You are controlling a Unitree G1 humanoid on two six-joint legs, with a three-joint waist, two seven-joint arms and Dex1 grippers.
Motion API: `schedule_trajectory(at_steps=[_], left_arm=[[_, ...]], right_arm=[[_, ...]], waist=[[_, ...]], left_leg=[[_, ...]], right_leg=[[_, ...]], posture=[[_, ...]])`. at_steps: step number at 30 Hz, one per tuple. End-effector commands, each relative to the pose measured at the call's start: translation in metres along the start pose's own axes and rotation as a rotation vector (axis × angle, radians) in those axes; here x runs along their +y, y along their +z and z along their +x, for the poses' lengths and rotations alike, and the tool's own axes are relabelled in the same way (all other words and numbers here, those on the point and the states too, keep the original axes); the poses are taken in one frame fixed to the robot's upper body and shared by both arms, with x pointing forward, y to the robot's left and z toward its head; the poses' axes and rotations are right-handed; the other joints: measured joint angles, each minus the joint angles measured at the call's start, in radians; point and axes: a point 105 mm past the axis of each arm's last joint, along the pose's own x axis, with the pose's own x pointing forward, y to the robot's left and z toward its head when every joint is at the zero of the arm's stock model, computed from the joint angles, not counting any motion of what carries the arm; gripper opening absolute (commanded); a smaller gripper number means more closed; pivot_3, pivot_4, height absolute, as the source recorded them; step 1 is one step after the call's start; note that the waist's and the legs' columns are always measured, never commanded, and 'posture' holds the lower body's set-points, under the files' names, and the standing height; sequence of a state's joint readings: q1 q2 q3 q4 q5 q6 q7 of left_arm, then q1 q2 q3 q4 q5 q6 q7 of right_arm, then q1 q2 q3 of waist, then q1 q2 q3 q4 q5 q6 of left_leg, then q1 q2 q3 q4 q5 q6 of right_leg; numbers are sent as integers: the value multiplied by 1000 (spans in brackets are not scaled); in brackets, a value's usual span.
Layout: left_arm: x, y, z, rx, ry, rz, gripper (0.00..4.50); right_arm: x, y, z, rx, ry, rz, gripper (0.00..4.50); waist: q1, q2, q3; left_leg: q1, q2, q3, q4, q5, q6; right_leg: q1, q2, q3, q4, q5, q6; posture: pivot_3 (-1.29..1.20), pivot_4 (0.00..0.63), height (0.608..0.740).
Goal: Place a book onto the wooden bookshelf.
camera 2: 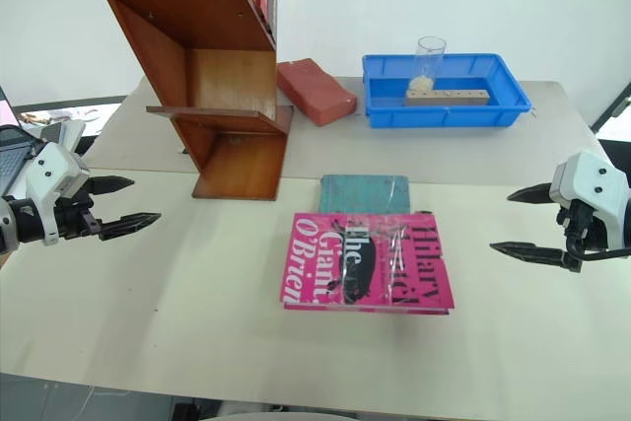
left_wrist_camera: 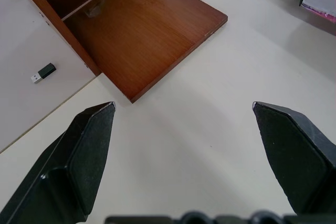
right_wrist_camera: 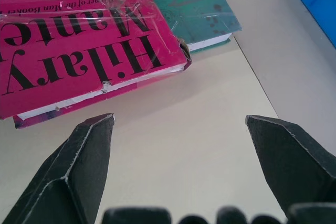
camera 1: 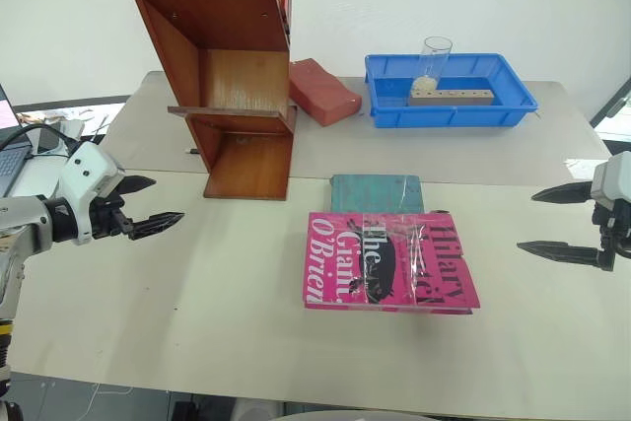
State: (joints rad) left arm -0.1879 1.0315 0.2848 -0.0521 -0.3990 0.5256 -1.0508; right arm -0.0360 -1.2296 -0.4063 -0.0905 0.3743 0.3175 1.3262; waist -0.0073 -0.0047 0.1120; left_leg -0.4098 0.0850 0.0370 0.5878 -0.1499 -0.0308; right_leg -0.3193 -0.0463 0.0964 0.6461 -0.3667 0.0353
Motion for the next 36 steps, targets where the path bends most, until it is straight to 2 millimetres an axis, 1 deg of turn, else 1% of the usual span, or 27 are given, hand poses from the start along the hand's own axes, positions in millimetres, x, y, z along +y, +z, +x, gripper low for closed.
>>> schedule_trajectory(at_steps=[1, 4, 16, 19, 22, 23, 24, 26, 27, 28, 31, 32, 34, 35, 36], left_arm=[[1, 9, -3, -16, -9, 41, 4500], [5, 3, -3, 10, 5, 42, 4500], [4, 5, 1, -17, -23, 36, 4500], [3, 8, 5, -29, -34, 33, 4500], [-1, 16, 15, -85, -65, 18, 4500], [-2, 20, 20, -111, -74, 10, 3934], [-3, 24, 25, -133, -80, 11, 3594], [0, 34, 41, -184, -43, 31, 2646], [-4, 41, 54, -215, -48, 35, 2236], [-10, 48, 65, -242, -66, 35, 1668], [-29, 57, 88, -278, -141, 34, 321], [-39, 58, 99, -280, -180, 32, 0], [-60, 58, 121, -276, -255, 37, 0], [-66, 58, 127, -274, -277, 39, 0], [-73, 58, 136, -270, -296, 51, 0]], right_arm=[[-5, 9, -6, -15, -32, -34, 4411], [-8, 8, -7, -16, -53, -38, 4411], [-11, 8, -5, -37, -80, -19, 4411], [-9, 8, -3, -43, -82, -19, 4411], [-4, 14, 1, -72, -74, -17, 4411], [-1, 17, 3, -85, -63, -15, 4500], [2, 20, 3, -94, -56, -16, 4500], [8, 26, 4, -109, -49, -23, 3954], [15, 30, 4, -118, -37, -24, 3724], [21, 34, 4, -126, -25, -22, 3297], [39, 42, 6, -141, 15, -12, 2293], [50, 45, 8, -150, 45, -4, 1937], [77, 48, 11, -152, 123, 18, 1224], [86, 48, 11, -148, 147, 27, 945], [98, 46, 12, -132, 179, 37, 569]], waist=[[0, 0, 0], [0, 0, 0], [-1, 0, 0], [0, 0, 0], [2, 0, 0], [4, 0, 0], [6, 0, 0], [12, 1, -1], [15, 1, 0], [21, 1, -1], [22, 0, -2], [21, 0, -2], [22, 0, -2], [23, -1, -2], [23, -1, -2]], left_leg=[[0, 0, 0, 0, 0, 0], [0, 0, 0, 0, 0, 0], [0, 0, 0, 0, 0, 0], [0, 0, 0, 1, 0, 0], [0, 0, 0, 1, 0, 0], [0, 0, 0, 1, 0, 0], [0, 0, 0, 1, 0, 0], [0, 0, 0, 2, 0, 0], [0, 0, 0, 3, 0, 0], [-1, 0, 0, 3, 0, 0], [-3, -1, -1, 4, 0, 0], [-5, -1, -1, 4, 0, 0], [-6, -1, -2, 4, 1, 0], [-5, -1, -2, 4, 1, 0], [-5, -1, -3, 4, 1, 0]], right_leg=[[0, 0, 0, 0, 0, 0], [0, 0, 0, 0, 0, 0], [0, 0, 0, 0, 0, 0], [0, 0, 0, 1, 0, 0], [0, 0, 0, 1, 0, 0], [0, 0, 0, 1, 0, 0], [0, 1, 0, 1, 0, 0], [1, 1, 0, 1, 0, 1], [1, 1, 0, 1, 0, 1], [1, 1, 0, 1, 1, 1], [2, 1, 0, 1, 1, 3], [3, 1, 0, 1, 2, 3], [4, 2, 0, 1, 2, 3], [4, 2, 0, 1, 2, 4], [5, 3, 0, 1, 2, 4]], posture=[[0, 150, 673], [0, 150, 673], [0, 150, 673], [0, 150, 673], [0, 150, 673], [0, 150, 673], [0, 150, 673], [0, 150, 673], [0, 150, 673], [0, 150, 673], [0, 150, 673], [0, 150, 673], [0, 150, 673], [0, 150, 673], [0, 150, 673]])
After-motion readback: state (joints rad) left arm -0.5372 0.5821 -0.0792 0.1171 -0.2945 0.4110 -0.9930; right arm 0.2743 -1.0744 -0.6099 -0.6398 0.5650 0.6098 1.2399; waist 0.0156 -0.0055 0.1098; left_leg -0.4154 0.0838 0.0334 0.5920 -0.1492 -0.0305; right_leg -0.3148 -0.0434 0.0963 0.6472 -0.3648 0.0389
